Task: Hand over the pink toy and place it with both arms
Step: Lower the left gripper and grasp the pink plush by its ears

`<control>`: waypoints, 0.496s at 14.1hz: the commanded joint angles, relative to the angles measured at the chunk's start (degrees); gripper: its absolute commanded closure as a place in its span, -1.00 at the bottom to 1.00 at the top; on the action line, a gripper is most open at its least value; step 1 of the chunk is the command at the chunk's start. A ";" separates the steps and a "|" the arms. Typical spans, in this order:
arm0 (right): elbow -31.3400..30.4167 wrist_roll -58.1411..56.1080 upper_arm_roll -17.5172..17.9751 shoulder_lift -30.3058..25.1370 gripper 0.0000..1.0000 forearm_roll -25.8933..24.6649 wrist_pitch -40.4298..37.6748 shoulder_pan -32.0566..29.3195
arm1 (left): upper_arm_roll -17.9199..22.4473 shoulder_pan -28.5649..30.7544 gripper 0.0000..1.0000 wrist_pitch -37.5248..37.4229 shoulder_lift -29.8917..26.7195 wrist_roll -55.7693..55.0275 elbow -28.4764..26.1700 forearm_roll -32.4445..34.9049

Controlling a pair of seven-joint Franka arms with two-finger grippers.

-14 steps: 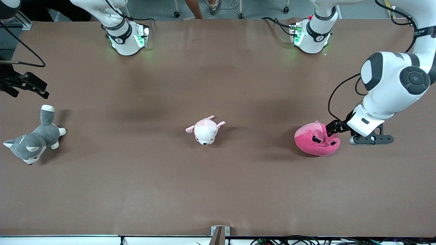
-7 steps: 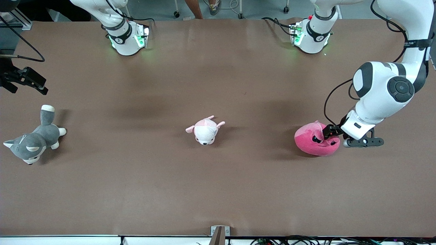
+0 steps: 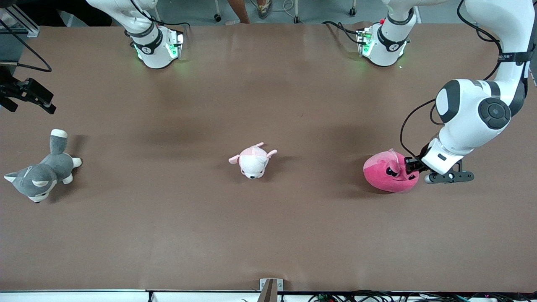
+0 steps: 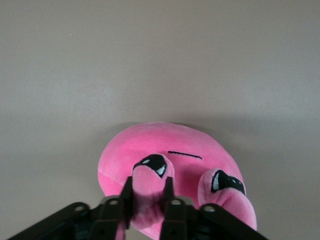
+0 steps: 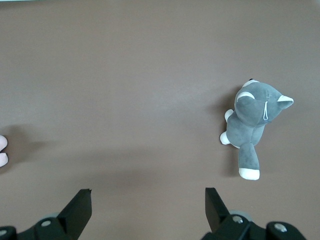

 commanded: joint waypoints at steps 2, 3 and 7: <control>-0.21 -0.52 0.58 -0.89 -1.00 0.47 -0.59 -0.98 | -0.71 -0.18 0.90 -0.78 -1.35 0.23 2.27 -0.01; -0.12 -0.44 0.58 -0.89 -1.00 0.47 -0.59 -0.90 | -0.88 -0.44 0.92 -2.09 -1.79 0.06 3.33 -0.01; -0.12 -0.43 0.49 -0.81 -1.00 0.47 -0.50 -0.98 | -5.01 -0.88 0.94 -11.40 -2.24 -0.29 11.23 -0.10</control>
